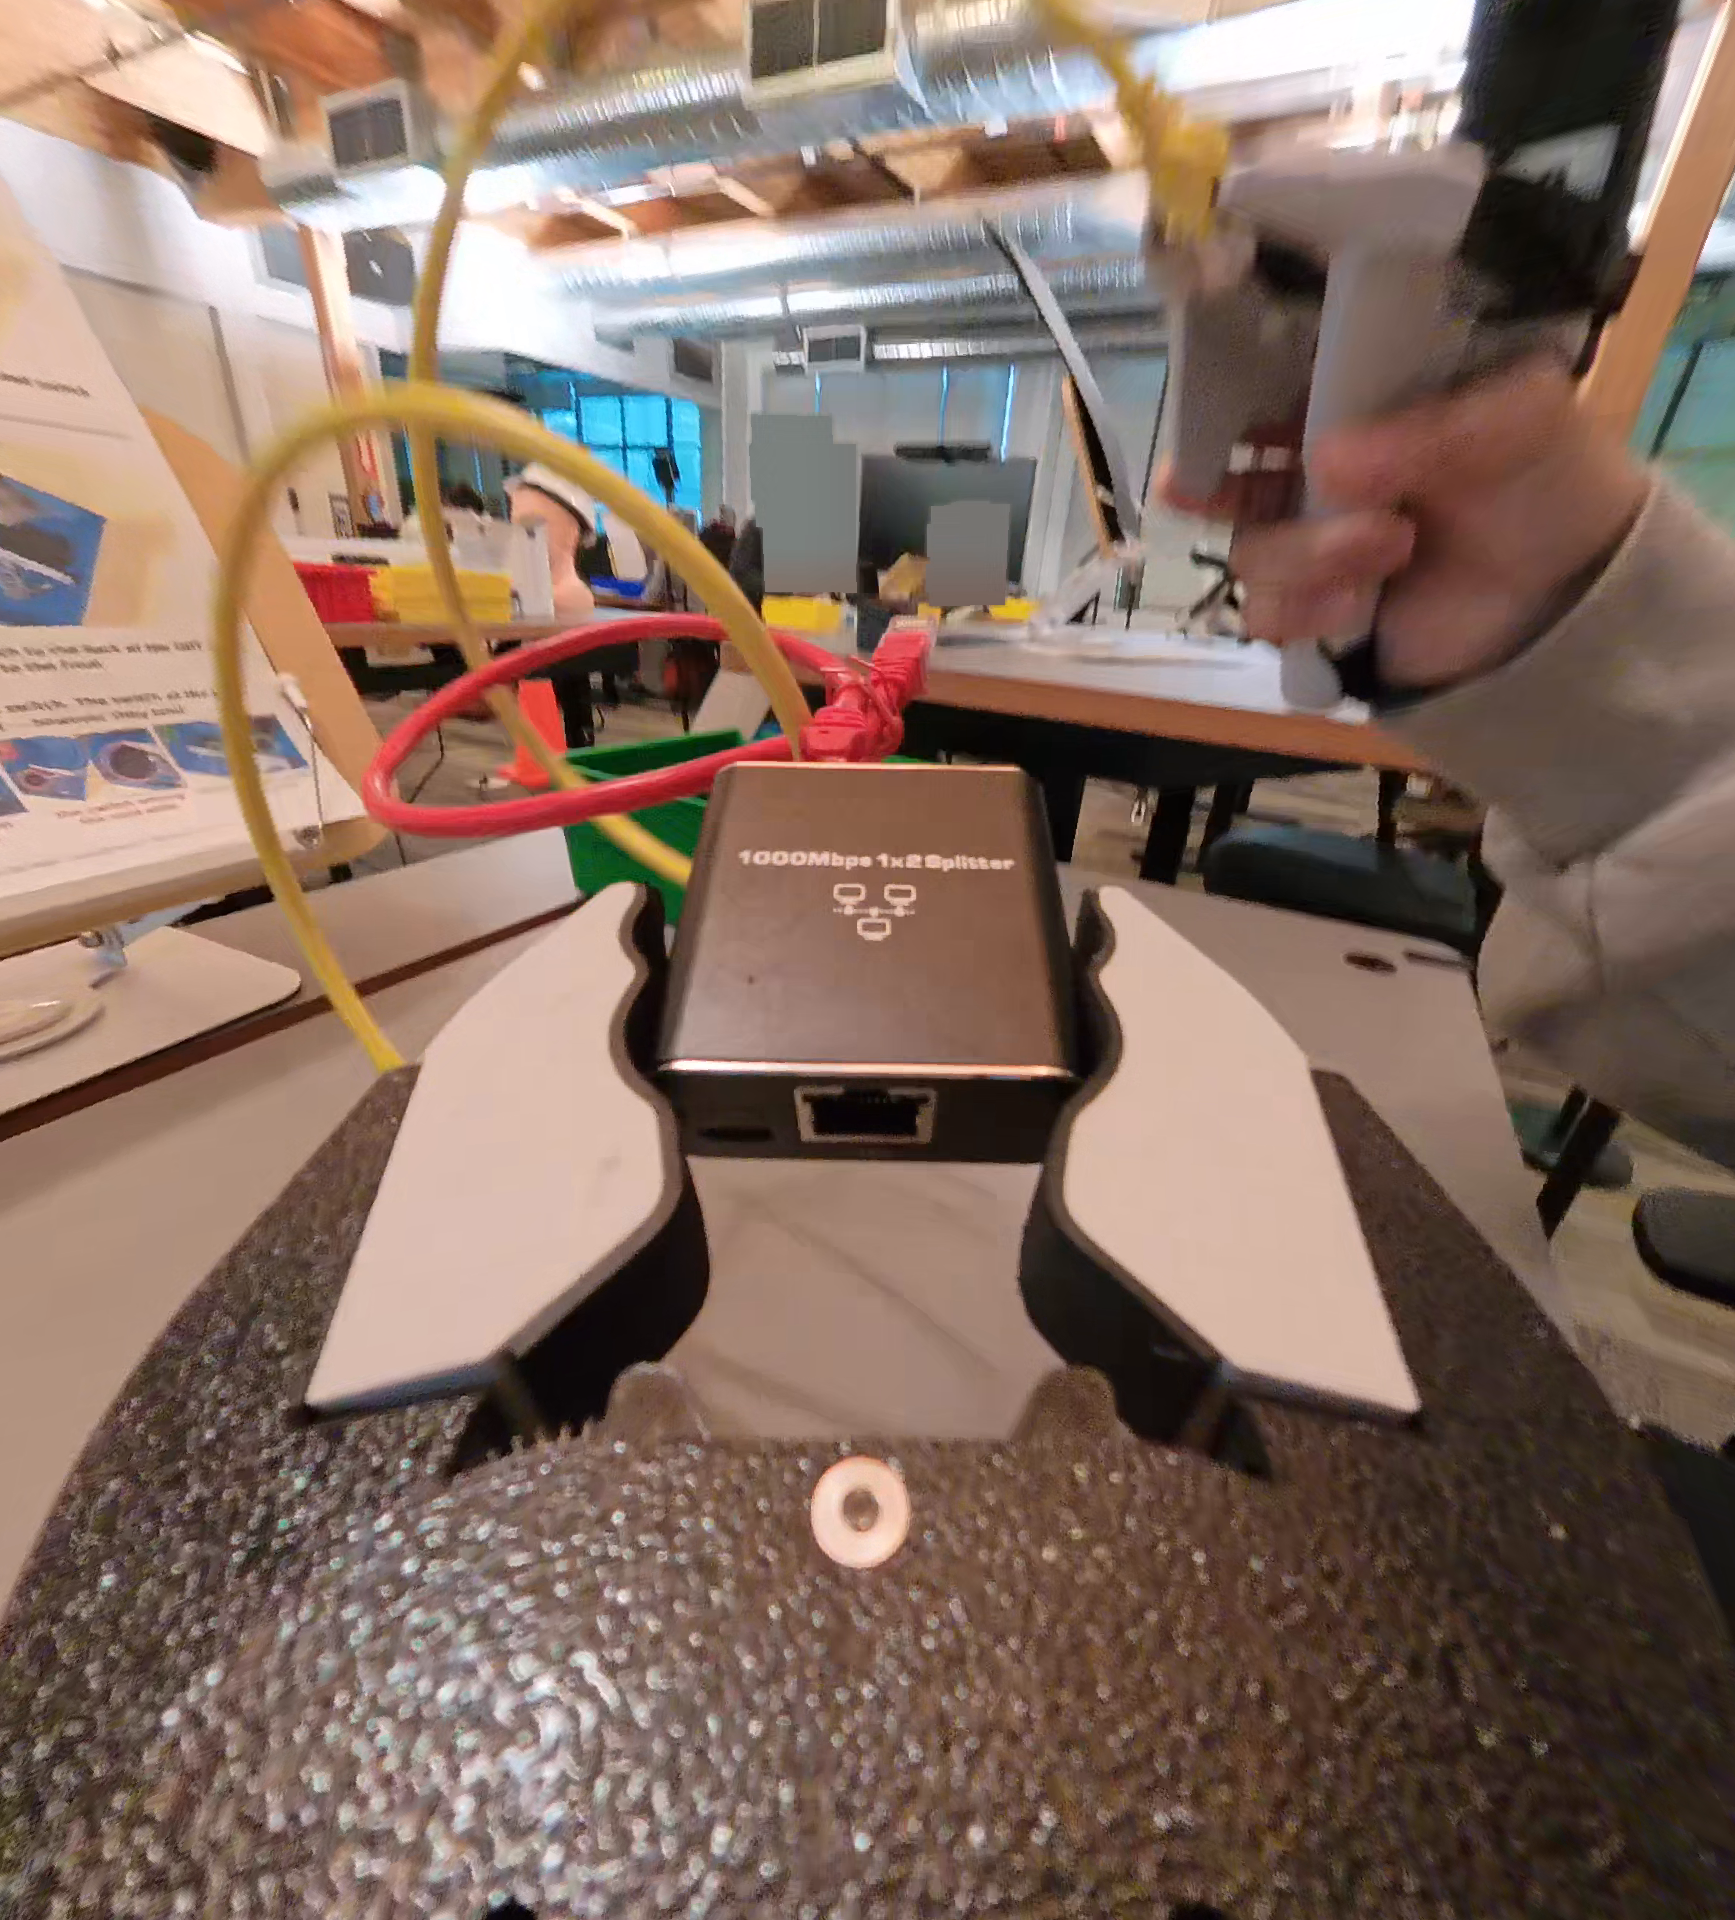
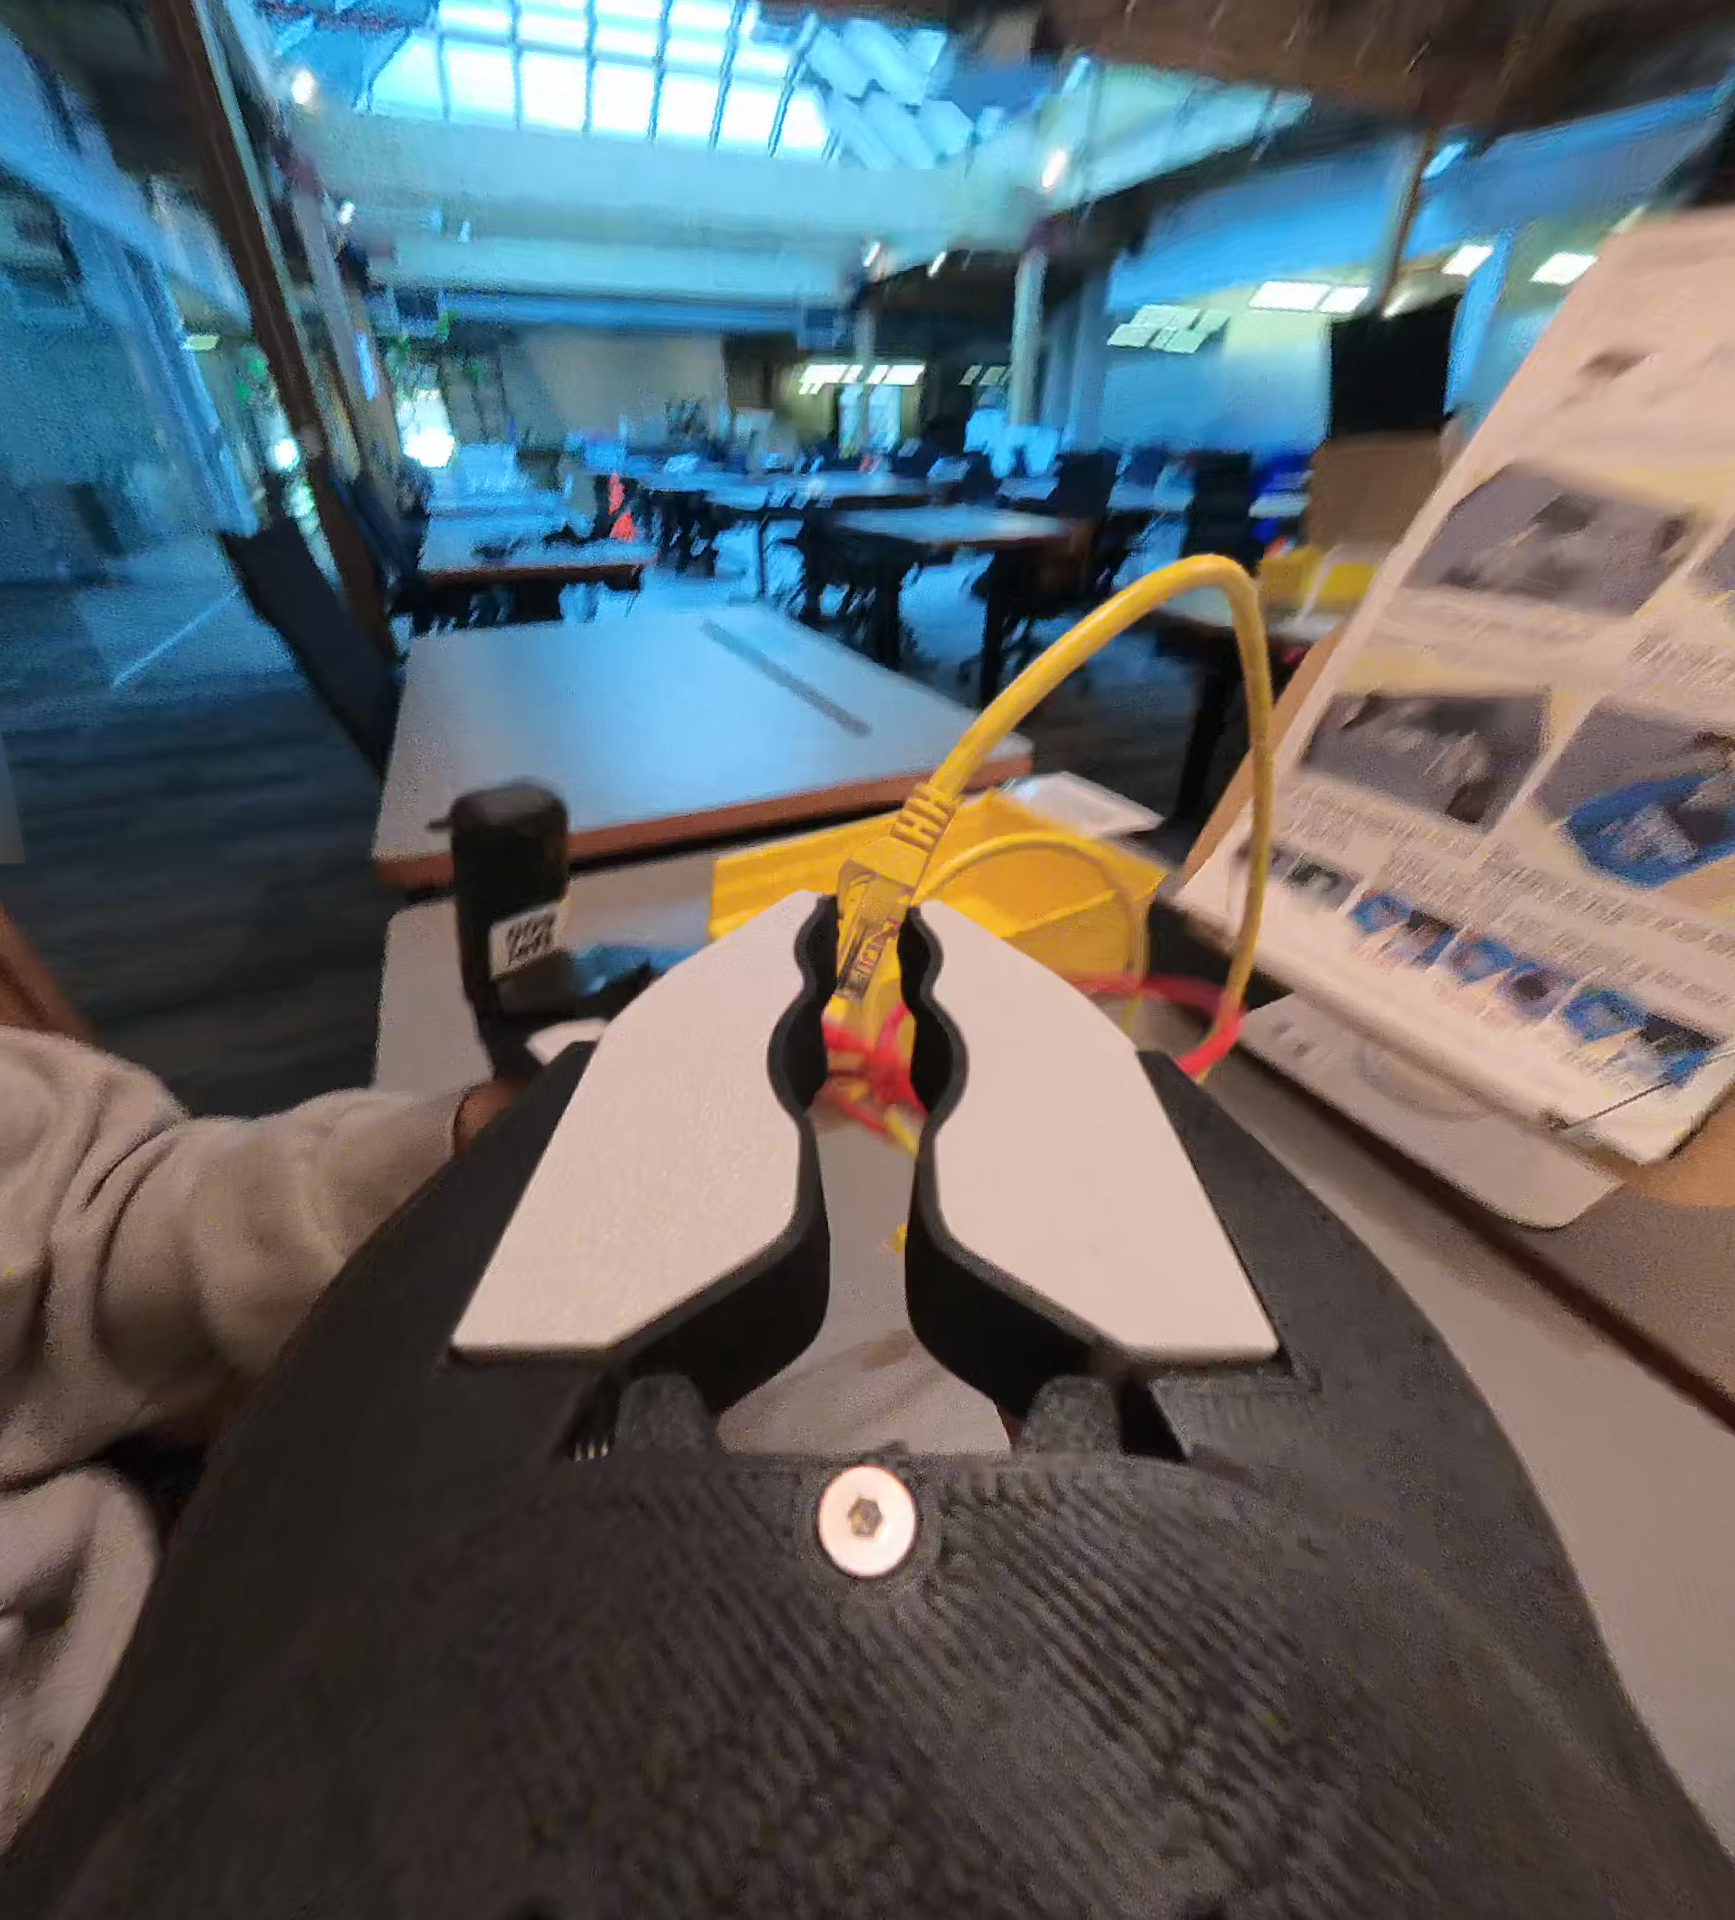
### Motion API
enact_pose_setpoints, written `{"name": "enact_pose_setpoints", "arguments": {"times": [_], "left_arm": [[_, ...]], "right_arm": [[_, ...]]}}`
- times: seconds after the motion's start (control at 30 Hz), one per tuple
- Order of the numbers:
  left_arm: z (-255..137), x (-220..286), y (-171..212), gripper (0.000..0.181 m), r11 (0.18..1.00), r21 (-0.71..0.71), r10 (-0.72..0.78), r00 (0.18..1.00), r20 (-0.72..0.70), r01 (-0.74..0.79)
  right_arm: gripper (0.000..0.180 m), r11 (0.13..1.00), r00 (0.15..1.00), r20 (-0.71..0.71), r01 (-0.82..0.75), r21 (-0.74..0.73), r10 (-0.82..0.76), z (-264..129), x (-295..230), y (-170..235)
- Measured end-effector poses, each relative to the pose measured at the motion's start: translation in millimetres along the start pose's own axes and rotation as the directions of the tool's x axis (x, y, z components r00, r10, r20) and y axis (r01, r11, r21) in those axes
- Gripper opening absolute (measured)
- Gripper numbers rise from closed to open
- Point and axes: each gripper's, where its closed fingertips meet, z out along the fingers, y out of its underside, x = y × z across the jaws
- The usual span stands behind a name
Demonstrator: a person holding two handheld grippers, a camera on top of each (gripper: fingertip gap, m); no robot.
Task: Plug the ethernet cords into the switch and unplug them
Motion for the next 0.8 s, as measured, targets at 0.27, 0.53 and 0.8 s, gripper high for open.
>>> {"name": "enact_pose_setpoints", "arguments": {"times": [0.27,0.53,0.8], "left_arm": [[1,0,24,0.074,0.991,-0.133,0.018,0.998,-0.057,-0.025],[-12,-8,-5,0.074,0.968,0.064,-0.232,0.962,-0.141,0.243],[-25,-21,-25,0.074,0.888,0.195,-0.382,0.904,-0.192,0.416]], "right_arm": [[0.012,0.962,0.959,-0.237,0.201,0.185,-0.155,-51,34,-78],[0.013,0.941,0.863,-0.451,0.315,0.123,-0.229,-103,75,-103],[0.013,0.989,0.939,-0.327,0.134,0.066,-0.106,-96,79,-51]]}}
